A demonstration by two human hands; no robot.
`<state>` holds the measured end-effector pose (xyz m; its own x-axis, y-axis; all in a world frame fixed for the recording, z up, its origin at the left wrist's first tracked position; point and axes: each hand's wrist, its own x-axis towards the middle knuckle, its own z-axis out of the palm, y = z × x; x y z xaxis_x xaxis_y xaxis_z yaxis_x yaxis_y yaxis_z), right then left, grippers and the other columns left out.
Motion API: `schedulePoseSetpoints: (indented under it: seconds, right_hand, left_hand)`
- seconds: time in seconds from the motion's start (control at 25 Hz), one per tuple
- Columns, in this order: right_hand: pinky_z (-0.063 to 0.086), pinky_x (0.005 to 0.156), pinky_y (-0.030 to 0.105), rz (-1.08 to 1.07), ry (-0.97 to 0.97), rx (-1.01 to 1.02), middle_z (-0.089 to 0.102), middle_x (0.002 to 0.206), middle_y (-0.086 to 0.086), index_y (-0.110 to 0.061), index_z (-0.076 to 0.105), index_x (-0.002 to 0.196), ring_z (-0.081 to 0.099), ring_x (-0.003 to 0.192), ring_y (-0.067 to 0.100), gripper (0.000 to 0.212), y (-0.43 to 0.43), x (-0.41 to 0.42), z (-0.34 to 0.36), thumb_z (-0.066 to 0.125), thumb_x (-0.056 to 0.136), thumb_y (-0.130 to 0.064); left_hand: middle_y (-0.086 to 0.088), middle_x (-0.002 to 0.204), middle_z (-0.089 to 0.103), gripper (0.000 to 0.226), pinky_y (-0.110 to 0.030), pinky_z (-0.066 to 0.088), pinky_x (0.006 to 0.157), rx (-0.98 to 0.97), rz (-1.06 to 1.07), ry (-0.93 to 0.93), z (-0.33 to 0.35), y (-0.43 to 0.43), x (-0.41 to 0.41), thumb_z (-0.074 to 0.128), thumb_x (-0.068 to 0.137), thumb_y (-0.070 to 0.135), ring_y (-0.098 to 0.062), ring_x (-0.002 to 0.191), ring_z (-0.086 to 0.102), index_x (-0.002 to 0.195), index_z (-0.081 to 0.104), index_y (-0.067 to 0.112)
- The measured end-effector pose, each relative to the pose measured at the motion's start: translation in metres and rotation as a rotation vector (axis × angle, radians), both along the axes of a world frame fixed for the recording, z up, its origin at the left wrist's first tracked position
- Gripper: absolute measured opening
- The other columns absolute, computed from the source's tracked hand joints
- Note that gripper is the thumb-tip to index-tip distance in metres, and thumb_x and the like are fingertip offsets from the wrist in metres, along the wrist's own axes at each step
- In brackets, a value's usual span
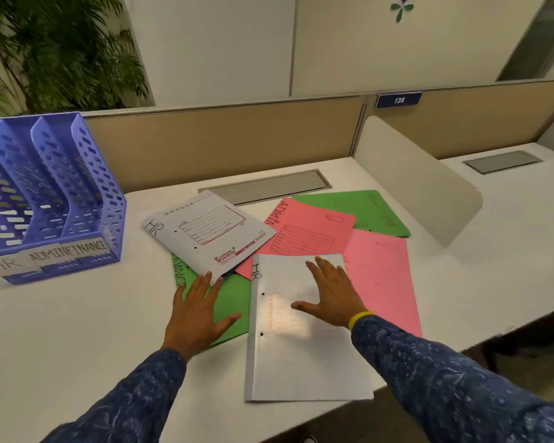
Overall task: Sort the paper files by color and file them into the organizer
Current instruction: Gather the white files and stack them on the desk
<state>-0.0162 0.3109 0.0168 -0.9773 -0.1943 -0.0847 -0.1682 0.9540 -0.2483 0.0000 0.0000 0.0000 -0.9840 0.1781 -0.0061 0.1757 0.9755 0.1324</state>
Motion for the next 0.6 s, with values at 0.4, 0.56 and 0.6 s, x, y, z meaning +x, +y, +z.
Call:
schedulePoseSetpoints:
  seconds: [0.4, 0.56, 0.6]
  right_hand:
    - [0.004, 0.122, 0.045, -0.087, -0.065, -0.014, 0.006, 0.164, 0.006, -0.021, 0.011, 0.155, 0.006, 0.151, 0.022, 0.107, 0.031, 0.018, -0.045, 0.046, 0.075, -0.083]
    - [0.007, 0.122, 0.046, -0.218, -0.132, -0.077, 0.010, 0.163, 0.013, -0.021, 0.013, 0.154, 0.009, 0.151, 0.028, 0.109, 0.050, 0.011, -0.049, 0.051, 0.073, -0.083]
    - [0.008, 0.122, 0.047, -0.251, -0.149, -0.092, 0.011, 0.162, 0.014, -0.020, 0.012, 0.154, 0.009, 0.150, 0.029, 0.111, 0.054, 0.011, -0.051, 0.051, 0.071, -0.083]
  left_hand:
    - [-0.002, 0.160, 0.025, 0.080, -0.045, 0.009, 0.121, 0.040, 0.039, -0.096, -0.035, 0.038, 0.006, 0.031, 0.089, 0.071, -0.018, 0.148, 0.021, 0.153, 0.021, 0.024]
    - [-0.003, 0.159, 0.029, 0.082, -0.046, 0.011, 0.121, 0.101, 0.057, -0.128, -0.041, 0.063, -0.002, 0.036, 0.089, 0.069, -0.019, 0.147, 0.025, 0.152, 0.022, 0.019]
    - [-0.004, 0.158, 0.030, 0.083, -0.046, 0.011, 0.121, 0.111, 0.070, -0.135, -0.043, 0.069, -0.003, 0.036, 0.089, 0.070, -0.020, 0.146, 0.026, 0.152, 0.022, 0.019]
